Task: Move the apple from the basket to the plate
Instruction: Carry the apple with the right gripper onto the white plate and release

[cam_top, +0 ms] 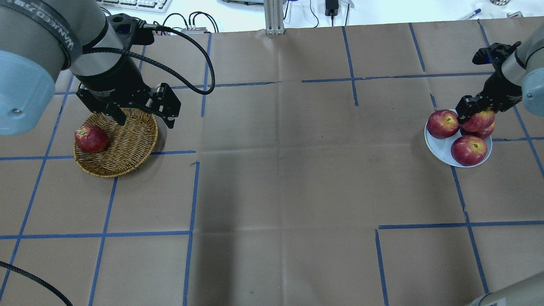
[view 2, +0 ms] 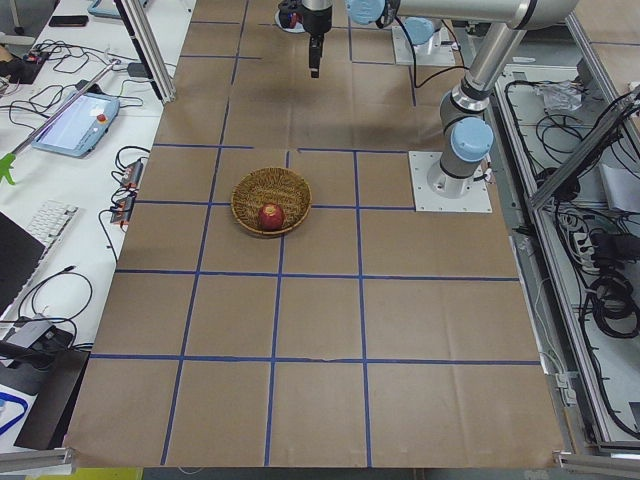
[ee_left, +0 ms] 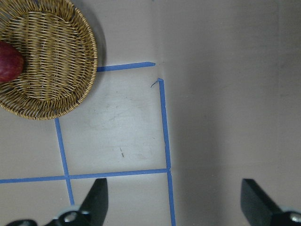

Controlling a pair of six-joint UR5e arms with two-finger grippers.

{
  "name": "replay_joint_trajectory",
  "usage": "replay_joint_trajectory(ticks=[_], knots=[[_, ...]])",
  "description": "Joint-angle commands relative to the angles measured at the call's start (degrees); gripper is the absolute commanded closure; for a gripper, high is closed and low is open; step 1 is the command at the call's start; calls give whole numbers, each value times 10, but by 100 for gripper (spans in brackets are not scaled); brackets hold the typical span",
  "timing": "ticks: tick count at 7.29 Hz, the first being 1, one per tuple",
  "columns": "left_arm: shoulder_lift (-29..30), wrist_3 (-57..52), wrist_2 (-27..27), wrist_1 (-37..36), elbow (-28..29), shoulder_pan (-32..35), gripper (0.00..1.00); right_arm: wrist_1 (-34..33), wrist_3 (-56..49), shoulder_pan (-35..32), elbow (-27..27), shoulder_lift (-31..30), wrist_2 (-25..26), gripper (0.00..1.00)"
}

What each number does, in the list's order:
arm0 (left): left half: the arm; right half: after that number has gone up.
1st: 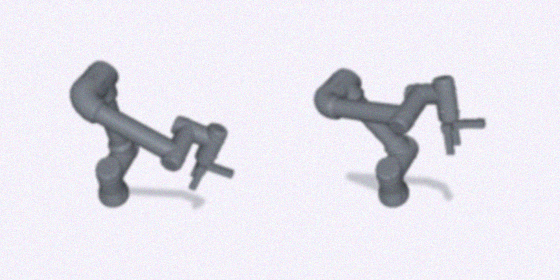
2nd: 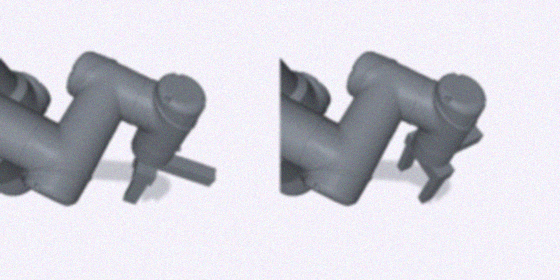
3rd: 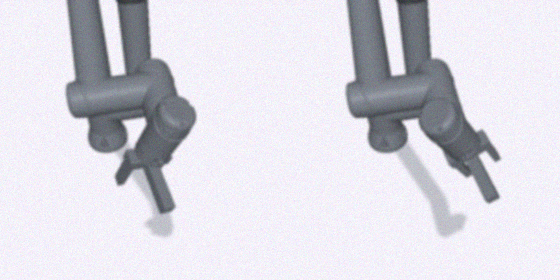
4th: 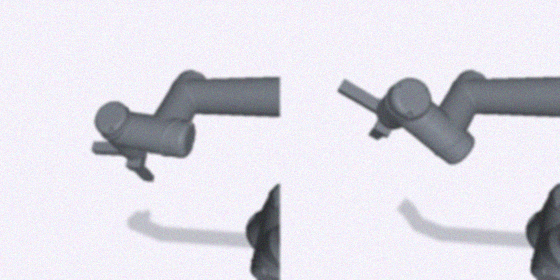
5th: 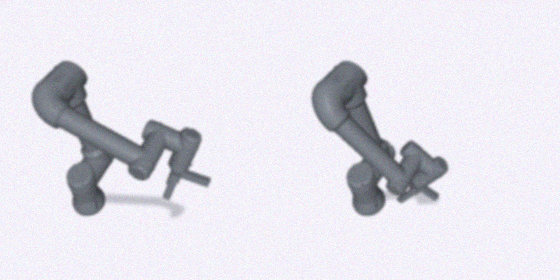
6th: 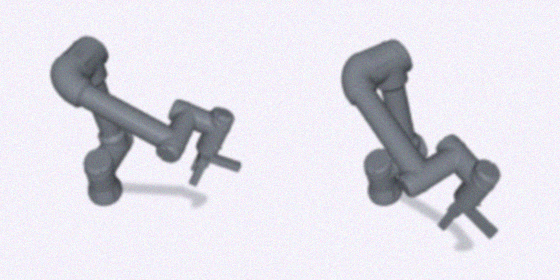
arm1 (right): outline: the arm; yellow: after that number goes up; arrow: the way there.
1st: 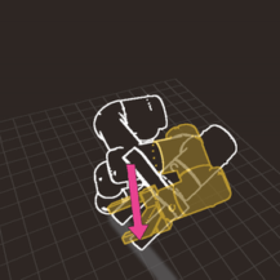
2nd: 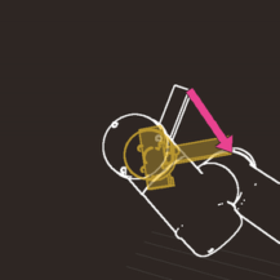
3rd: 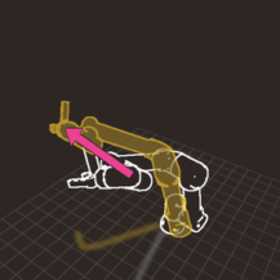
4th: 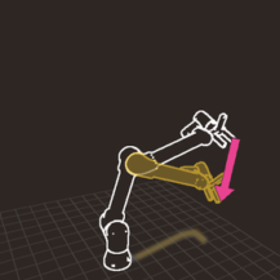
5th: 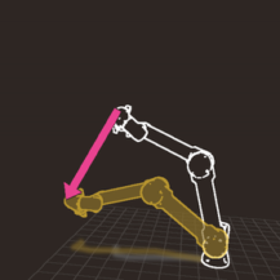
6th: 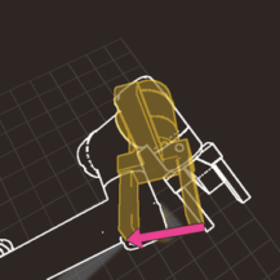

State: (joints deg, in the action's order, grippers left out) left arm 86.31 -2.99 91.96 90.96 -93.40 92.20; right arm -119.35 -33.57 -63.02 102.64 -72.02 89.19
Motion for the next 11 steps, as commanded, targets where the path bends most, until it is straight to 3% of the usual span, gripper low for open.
replay_joint_trajectory(ticks=[1, 2, 3, 4, 8, 11], knots=[[1, 0, 1, 0, 0, -1, 1, -2, -3, 1, 1, 7, 20, 47], [1, 0, 1, 0, -1, -1, 1, -3, -1, 1, 1, 7, 27, 46], [1, 0, 1, 0, -1, -2, 1, -3, 0, 1, 2, 7, 27, 37], [1, 1, 1, 0, -1, -2, 1, -2, 0, 1, 1, 7, 27, 0], [1, 0, 3, 0, -1, -2, 1, 7, 11, -13, -37, -16, 18, 0], [1, 0, 6, 0, -1, -2, 1, 103, 75, -91, -53, -98, 15, 0]])
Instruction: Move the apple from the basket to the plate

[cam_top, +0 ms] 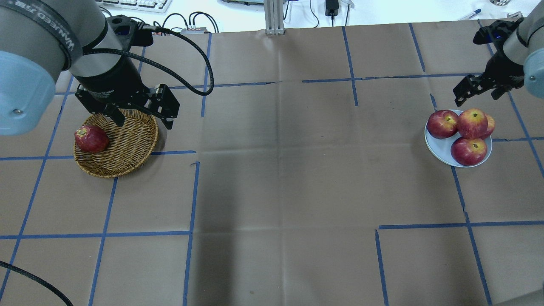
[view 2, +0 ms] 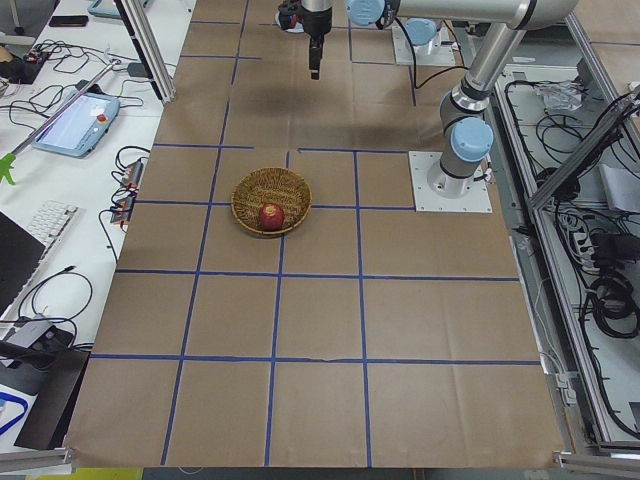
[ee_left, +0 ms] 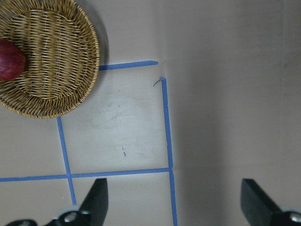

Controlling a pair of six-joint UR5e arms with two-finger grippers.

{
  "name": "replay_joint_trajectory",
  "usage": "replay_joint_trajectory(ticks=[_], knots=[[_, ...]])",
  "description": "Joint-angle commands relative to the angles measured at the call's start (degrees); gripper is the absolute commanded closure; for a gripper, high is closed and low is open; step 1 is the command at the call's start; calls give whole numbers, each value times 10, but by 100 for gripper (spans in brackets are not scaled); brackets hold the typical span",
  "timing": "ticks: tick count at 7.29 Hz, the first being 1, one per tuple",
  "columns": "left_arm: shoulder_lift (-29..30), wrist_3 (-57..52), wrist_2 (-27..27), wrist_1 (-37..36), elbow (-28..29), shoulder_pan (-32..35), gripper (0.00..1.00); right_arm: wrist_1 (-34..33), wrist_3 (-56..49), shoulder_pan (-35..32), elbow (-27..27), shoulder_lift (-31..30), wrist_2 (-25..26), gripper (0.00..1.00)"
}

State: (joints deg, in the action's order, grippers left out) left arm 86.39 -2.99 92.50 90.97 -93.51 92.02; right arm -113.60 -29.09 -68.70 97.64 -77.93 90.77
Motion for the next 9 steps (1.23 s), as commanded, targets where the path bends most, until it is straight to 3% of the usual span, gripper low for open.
replay_joint_trajectory(ticks=[1, 4, 6, 9], knots=[[0, 0, 1, 0, 1, -1, 1, 93, 77, -67, -3, -64, -1, 0], [0, 0, 2, 0, 1, -1, 1, 152, 225, -206, -3, -109, -2, 0], [-1, 0, 3, 0, 1, -2, 1, 169, 218, -211, 8, -152, -14, 0], [-1, 0, 4, 0, 1, -2, 1, 167, 219, -209, -1, -146, -15, 0]])
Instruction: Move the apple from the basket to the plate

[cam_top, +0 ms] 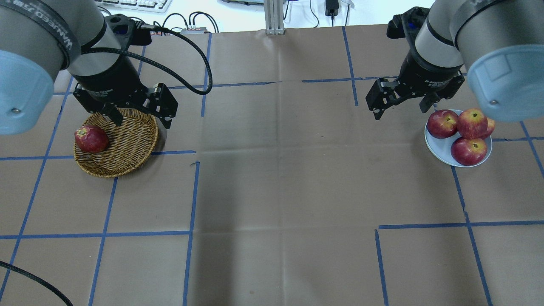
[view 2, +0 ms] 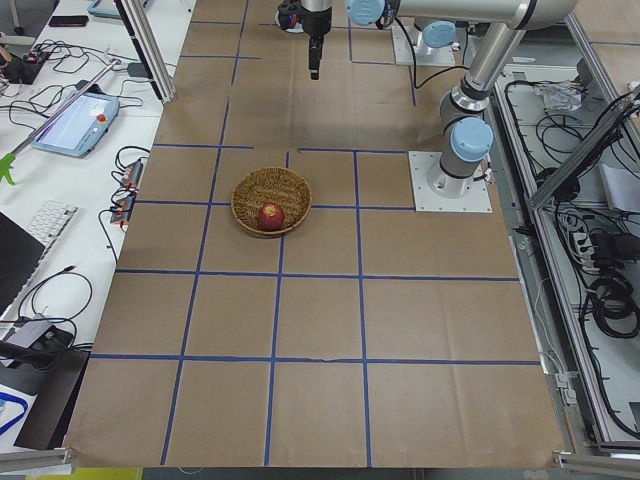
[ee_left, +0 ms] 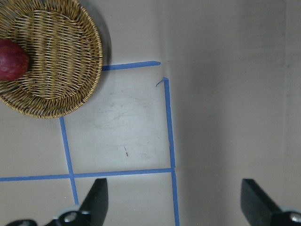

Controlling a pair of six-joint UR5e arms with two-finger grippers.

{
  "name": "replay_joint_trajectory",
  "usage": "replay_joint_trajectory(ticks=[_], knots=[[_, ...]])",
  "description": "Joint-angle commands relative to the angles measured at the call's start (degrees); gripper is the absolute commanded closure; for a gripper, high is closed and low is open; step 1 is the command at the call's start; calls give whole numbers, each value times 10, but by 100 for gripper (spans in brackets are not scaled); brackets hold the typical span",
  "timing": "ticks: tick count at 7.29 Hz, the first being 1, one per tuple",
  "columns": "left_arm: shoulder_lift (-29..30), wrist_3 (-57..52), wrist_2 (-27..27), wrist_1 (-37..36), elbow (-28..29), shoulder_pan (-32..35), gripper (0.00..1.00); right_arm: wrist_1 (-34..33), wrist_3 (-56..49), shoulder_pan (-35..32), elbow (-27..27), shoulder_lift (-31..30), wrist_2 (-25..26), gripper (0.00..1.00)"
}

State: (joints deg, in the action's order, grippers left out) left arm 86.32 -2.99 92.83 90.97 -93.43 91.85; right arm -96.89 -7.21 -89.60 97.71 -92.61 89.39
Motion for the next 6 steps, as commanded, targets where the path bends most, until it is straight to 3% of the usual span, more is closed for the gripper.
replay_joint_trajectory(ticks=[1, 6], knots=[[0, 0, 2, 0, 0, -2, 1, 0, 2, 0, -8, 3, -4, 0], [-1, 0, -2, 0, 0, -6, 1, 18, 2, 0, -23, 17, 0, 0]])
